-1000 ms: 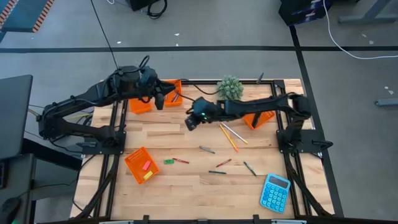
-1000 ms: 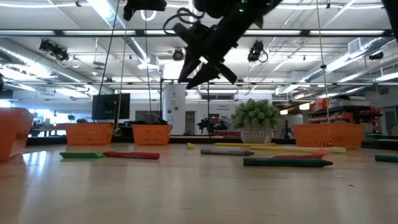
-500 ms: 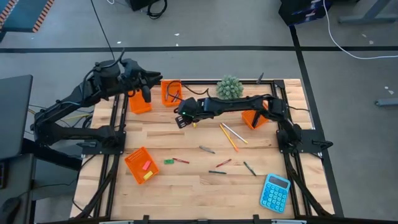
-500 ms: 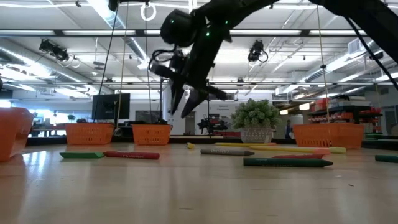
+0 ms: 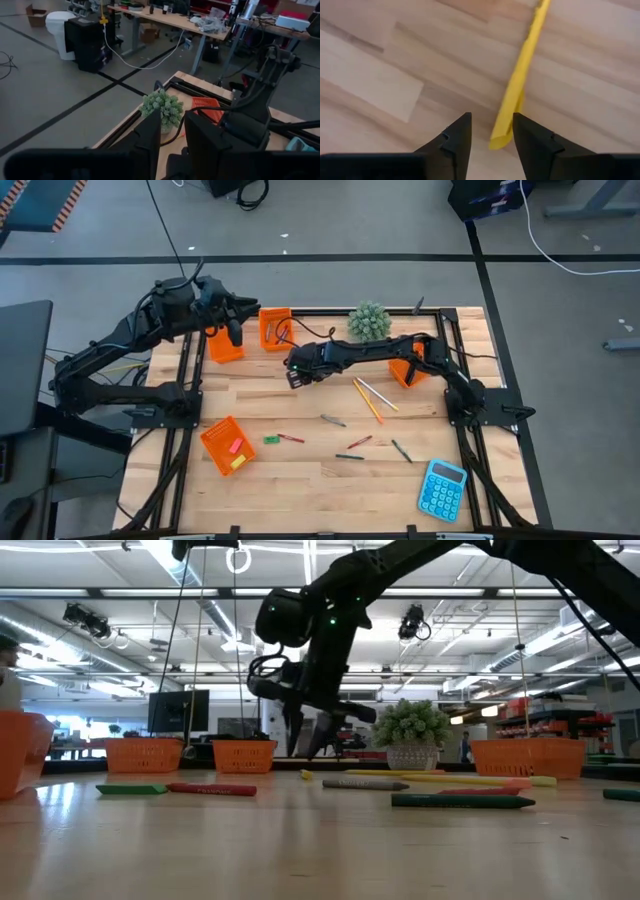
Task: Sort crayons/erasers/pens/pencils in bins
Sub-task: Put the yellow highlighter into the right orange bin
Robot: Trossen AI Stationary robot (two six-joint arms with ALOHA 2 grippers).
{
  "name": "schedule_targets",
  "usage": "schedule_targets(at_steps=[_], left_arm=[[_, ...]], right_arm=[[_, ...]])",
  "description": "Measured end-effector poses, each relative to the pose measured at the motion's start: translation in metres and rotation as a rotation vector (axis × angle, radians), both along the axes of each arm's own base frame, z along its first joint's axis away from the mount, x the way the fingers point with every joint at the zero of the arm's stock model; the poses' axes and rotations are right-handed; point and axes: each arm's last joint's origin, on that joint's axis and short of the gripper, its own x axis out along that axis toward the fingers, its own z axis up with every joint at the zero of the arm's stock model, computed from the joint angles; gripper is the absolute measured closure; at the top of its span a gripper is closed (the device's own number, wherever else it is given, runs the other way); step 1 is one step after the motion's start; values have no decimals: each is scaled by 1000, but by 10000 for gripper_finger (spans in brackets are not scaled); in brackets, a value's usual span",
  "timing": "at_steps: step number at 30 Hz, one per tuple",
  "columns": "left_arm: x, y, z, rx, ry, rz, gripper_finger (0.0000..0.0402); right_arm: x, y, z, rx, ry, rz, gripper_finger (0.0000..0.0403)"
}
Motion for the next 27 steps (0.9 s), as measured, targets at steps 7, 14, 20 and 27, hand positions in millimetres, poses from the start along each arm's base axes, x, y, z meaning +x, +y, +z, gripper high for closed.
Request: schedule_targets(at_steps=[7, 14, 20, 27], left_arm=[[0, 0, -1, -4, 9, 0, 301], [0, 0, -1, -5, 9, 0, 303], [0, 0, -1, -29, 0, 6, 301], [0, -1, -2, -30, 3, 5, 305]], right_arm=[[-2, -9, 0, -15, 6, -49, 225], [1, -11, -20, 25, 24, -50, 234], [5, -5, -28, 23, 34, -32, 241], [4, -2, -29, 11, 54, -28, 270]])
